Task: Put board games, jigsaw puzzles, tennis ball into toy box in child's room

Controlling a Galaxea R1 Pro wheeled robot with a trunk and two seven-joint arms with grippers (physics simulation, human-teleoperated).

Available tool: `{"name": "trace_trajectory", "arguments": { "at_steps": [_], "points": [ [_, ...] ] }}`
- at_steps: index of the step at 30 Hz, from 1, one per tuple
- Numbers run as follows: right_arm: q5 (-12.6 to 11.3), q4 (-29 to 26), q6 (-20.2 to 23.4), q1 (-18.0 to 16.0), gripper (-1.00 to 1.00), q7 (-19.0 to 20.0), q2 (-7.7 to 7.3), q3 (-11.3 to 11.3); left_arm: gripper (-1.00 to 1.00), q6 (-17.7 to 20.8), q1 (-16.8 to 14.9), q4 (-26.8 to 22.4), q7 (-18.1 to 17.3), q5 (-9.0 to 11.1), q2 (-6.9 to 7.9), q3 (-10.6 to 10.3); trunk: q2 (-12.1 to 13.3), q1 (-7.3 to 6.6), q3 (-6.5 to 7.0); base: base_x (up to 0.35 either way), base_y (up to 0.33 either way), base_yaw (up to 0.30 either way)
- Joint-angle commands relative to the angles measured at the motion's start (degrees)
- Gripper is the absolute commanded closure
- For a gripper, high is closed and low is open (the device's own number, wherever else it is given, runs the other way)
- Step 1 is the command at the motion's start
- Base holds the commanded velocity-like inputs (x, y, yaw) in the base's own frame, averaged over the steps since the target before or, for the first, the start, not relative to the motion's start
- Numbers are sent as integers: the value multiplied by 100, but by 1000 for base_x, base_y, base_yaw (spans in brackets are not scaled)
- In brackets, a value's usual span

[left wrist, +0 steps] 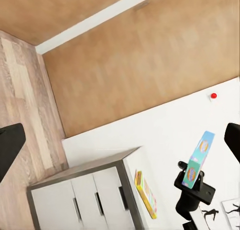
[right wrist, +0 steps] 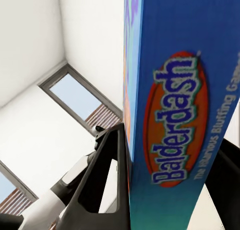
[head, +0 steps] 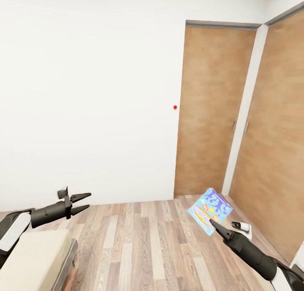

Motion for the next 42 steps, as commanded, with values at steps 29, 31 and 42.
{"name": "trace_trajectory", "arguments": {
  "at_steps": [29, 31, 42],
  "points": [
    [-38, 5, 48, 9, 100, 4, 3, -37, -100, 29, 0, 0, -24, -14, 1, 1, -4, 2, 106, 0, 0, -279],
    [-38, 7, 49, 9, 100, 5, 3, -67, -100, 29, 0, 0, -25, -14, 1, 4, -4, 2, 113, 0, 0, -279],
    [-38, 14, 47, 10, 100, 6, 3, -100, -100, 29, 0, 0, -24, -14, 1, 4, -4, 2, 155, 0, 0, -279]
  ]
}}
